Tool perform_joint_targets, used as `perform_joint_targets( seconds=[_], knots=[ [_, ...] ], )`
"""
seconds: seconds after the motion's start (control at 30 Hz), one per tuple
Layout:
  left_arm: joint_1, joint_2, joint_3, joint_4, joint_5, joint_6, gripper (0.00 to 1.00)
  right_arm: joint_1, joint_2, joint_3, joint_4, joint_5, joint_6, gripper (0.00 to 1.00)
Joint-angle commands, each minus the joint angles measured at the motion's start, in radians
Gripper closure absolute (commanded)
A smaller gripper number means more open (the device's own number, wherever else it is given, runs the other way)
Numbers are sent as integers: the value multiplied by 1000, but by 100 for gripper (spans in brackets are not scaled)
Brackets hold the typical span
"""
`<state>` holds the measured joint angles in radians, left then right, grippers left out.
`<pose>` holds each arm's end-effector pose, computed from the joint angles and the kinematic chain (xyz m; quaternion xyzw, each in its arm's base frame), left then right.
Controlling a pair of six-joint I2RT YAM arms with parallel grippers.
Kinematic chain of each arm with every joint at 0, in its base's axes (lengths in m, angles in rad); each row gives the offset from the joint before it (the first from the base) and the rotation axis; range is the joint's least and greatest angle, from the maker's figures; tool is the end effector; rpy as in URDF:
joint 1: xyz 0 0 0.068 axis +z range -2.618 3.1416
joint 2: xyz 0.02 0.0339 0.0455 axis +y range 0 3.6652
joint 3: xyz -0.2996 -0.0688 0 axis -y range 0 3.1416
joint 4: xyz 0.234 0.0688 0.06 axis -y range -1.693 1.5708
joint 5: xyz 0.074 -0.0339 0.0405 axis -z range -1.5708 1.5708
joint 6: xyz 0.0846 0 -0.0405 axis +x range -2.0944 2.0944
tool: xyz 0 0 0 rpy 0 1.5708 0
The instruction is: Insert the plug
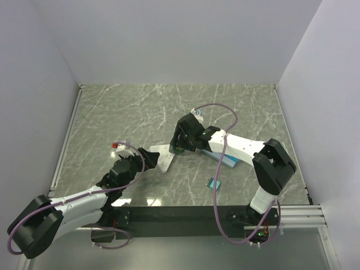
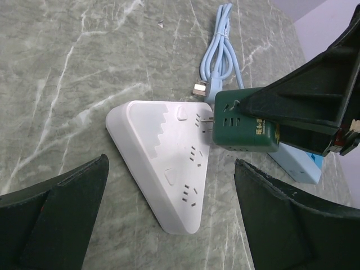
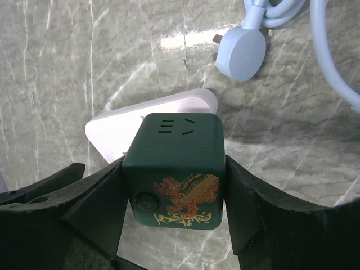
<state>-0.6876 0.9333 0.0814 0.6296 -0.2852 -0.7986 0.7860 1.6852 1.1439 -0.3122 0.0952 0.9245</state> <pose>0.1637 -0.1037 0.1835 -0.1315 0.7671 -0.3364 0.5302 0.2811 0.2700 0.2228 0.0814 0.9319 0.2354 0.2636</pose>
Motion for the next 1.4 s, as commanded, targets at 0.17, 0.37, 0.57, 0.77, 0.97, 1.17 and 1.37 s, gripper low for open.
perform_joint_targets(
  seconds=[0.17,0.37,0.57,0.77,0.97,1.17,1.37],
  knots=[
    [5,2,-12,50,-6,4,1,6,-5,43,12,49,42,100],
    [5,62,-8,90,29,2,1,10,-9,63,13,57,42,100],
    [3,61,-5,93,34,4,1,18,4,77,12,46,47,100],
    [3,56,-3,84,38,4,1,30,16,86,4,49,53,100],
    [5,52,-5,84,43,4,0,36,22,71,2,55,65,100],
    [3,33,-9,71,43,2,1,36,22,60,-5,80,69,100],
    [5,4,-12,53,35,2,1,36,21,66,-28,100,71,100]
  ],
)
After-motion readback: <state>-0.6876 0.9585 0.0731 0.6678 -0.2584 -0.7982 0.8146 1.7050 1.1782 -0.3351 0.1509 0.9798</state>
